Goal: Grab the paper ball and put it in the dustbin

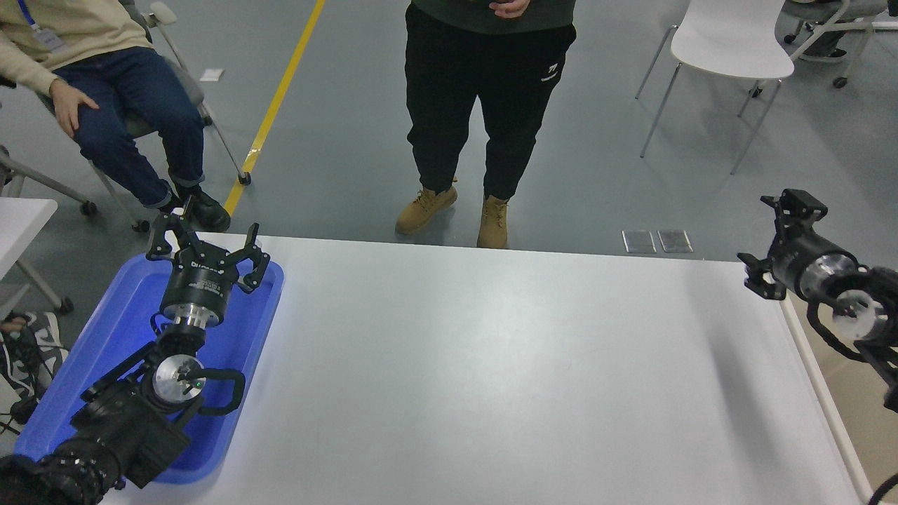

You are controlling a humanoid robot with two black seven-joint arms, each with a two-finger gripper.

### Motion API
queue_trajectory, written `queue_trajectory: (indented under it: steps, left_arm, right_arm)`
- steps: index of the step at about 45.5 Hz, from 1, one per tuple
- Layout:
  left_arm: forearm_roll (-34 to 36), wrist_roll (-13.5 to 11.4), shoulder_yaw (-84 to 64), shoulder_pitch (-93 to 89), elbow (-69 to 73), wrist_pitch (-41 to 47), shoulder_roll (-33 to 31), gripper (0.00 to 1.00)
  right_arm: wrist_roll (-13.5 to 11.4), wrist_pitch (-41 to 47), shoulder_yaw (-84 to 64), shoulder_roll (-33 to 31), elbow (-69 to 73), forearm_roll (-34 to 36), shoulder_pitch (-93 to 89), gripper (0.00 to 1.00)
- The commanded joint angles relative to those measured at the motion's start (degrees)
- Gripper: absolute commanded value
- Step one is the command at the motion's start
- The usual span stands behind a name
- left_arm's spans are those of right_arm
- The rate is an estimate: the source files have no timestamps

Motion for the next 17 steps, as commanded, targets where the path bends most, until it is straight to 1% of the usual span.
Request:
queue_trajectory:
  steps: [1,11,17]
  left_arm:
    - [0.0,0.0,0.0,0.0,0.0,0.0,0.0,1.00]
    - [0.0,0.0,0.0,0.0,0.0,0.0,0.0,1.00]
    - [0.1,0.0,0.0,0.0,0.0,0.0,0.0,1.00]
  right_arm:
    - [0.3,8.1,7.2,6.1,2.1,11.0,-5.0,1.00]
    - [0.4,12.1,7.2,11.1,1.0,11.3,-6.8,1.00]
    - [0.6,13.0,7.5,13.2,0.7,11.4,-8.1,1.00]
